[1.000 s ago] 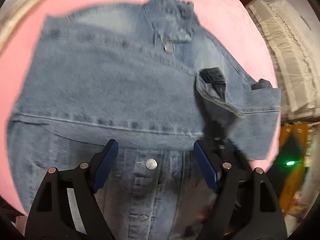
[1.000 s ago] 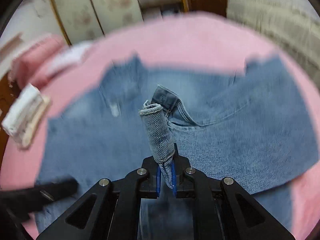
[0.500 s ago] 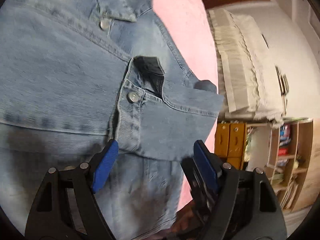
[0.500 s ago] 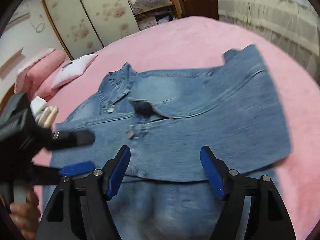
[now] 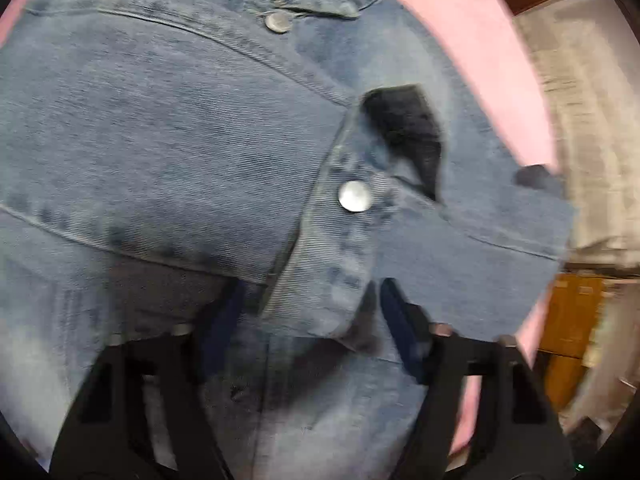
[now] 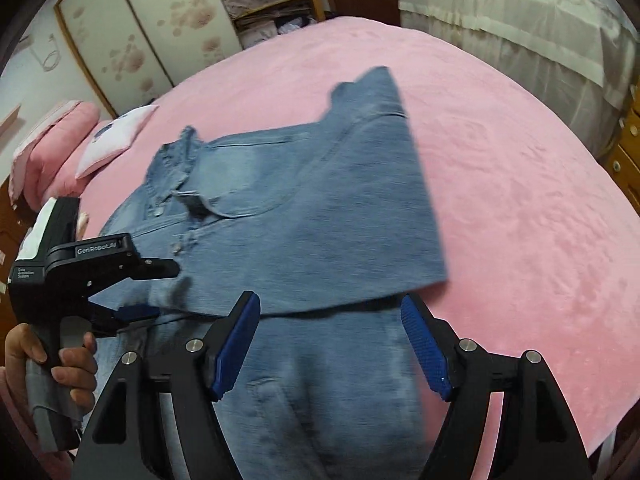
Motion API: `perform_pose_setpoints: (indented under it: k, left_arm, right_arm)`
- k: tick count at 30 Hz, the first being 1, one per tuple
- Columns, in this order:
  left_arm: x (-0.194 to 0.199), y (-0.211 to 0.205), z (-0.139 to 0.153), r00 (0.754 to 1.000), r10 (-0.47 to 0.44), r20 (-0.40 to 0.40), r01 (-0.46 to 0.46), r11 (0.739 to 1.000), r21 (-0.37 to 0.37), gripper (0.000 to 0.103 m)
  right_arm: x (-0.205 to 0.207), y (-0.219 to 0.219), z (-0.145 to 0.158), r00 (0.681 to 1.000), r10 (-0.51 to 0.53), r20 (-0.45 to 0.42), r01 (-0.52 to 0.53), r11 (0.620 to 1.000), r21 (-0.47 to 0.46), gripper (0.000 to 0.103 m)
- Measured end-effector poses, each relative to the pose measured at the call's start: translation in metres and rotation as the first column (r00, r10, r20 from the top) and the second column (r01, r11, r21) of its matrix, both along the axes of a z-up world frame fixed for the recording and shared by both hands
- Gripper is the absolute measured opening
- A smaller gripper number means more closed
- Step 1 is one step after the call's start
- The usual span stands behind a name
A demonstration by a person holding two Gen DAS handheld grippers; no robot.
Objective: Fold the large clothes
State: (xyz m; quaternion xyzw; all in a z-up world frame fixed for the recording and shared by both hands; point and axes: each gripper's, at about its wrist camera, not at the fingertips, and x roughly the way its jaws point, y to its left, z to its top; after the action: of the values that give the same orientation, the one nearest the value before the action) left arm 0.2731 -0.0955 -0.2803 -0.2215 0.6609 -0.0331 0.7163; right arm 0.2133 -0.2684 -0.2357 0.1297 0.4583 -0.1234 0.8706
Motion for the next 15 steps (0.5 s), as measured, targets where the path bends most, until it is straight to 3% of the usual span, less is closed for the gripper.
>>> perform_pose_setpoints:
  k: [2,5,8,11,12,15]
  left_arm:
    - [0.005,-0.014,0.004,0.999,-0.039,-0.013,0.04,0.996,0.078,0.046]
    - [0.01,-0.032,0.015,0.997,-0.064,0.036,0.063,0.998,0.031,0.013]
    - [0.017,-0.051,0.03,0.996,-0.066,0.064,0.062,0.996,0.065,0.009]
    - [0.028,-0.069,0.065,0.982,-0.066,0.176,0.062,0.998,0.027,0.008]
    - [0.034,-0.075,0.079,0.973,-0.06,0.223,0.06,0.998,0.007,0.007]
    - [0.06,-0.085,0.14,0.907,-0.048,0.418,0.078,0.995,-0.055,0.005]
  right_arm:
    - [-0.002,-0.014,-0.003,1.0,-0.001,-0.029,0.001,1.0,-0.001,0.074]
    - [-0.003,-0.03,-0.008,0.997,0.008,-0.078,-0.007,1.0,0.009,0.074]
    - [0.006,-0.039,-0.018,0.99,0.037,-0.139,-0.032,0.999,0.037,0.074]
    - [0.016,-0.045,-0.025,0.983,0.086,-0.163,-0.084,0.996,0.02,0.074]
    - [0.018,-0.045,-0.026,0.981,0.104,-0.165,-0.103,0.995,0.014,0.074]
    - [0.025,-0.044,-0.027,0.975,0.146,-0.167,-0.148,0.989,0.004,0.074]
